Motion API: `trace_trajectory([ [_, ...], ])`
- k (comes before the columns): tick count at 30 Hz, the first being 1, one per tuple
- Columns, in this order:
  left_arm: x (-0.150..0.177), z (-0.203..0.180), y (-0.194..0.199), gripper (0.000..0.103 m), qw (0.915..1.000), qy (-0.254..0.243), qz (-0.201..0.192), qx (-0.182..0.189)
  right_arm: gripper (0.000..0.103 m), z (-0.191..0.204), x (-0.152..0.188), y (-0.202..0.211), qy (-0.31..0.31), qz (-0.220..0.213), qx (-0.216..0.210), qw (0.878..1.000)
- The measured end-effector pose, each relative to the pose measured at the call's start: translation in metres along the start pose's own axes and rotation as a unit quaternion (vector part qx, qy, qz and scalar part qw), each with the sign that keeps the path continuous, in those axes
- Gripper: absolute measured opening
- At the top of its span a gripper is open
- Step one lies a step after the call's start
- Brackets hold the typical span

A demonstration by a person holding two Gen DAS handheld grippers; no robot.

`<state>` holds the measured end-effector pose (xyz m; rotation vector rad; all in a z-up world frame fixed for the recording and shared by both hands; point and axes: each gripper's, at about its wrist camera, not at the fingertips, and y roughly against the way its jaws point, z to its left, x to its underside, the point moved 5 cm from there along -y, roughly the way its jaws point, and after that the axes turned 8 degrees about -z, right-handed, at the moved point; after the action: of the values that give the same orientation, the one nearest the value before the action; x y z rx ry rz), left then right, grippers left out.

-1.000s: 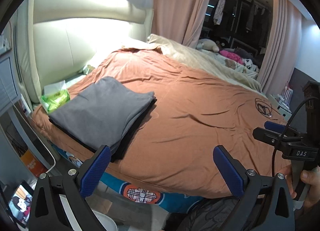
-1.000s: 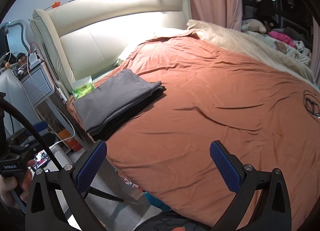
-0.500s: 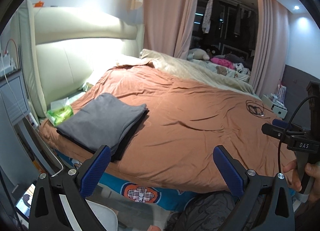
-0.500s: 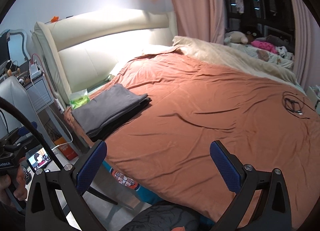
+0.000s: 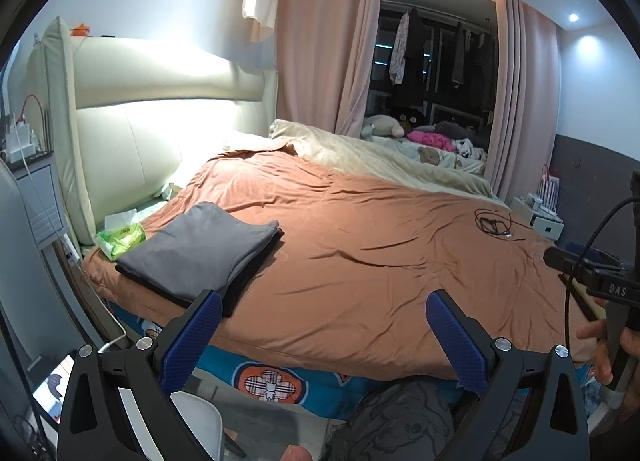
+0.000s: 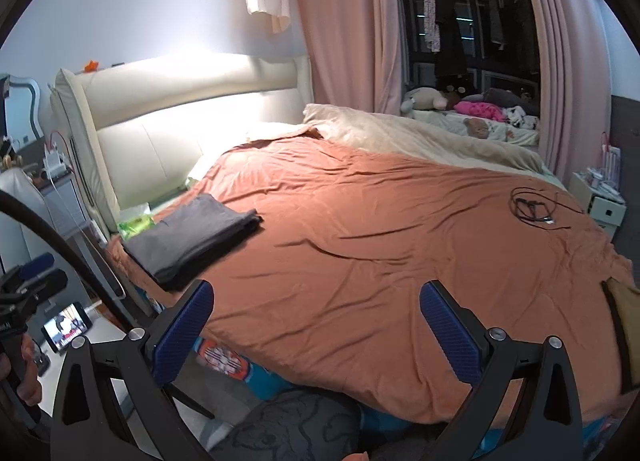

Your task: Fold small clothes

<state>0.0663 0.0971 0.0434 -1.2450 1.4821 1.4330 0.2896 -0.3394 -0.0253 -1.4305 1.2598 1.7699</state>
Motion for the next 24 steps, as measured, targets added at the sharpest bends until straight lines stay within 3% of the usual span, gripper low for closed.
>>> trace_trajectory([
  [8,0.014,-0.013,0.019,0.103,0.9999,-0.002,-0.009,0.004,0.103,0.014,0.016,0.036,0.015,-0.008,0.001,1.000],
  [24,0.025,-0.022,0.030,0.103,0.9998,-0.003,-0.020,-0.005,0.103,-0.001,0.023,0.040,-0.004,-0.005,0.043,0.999],
])
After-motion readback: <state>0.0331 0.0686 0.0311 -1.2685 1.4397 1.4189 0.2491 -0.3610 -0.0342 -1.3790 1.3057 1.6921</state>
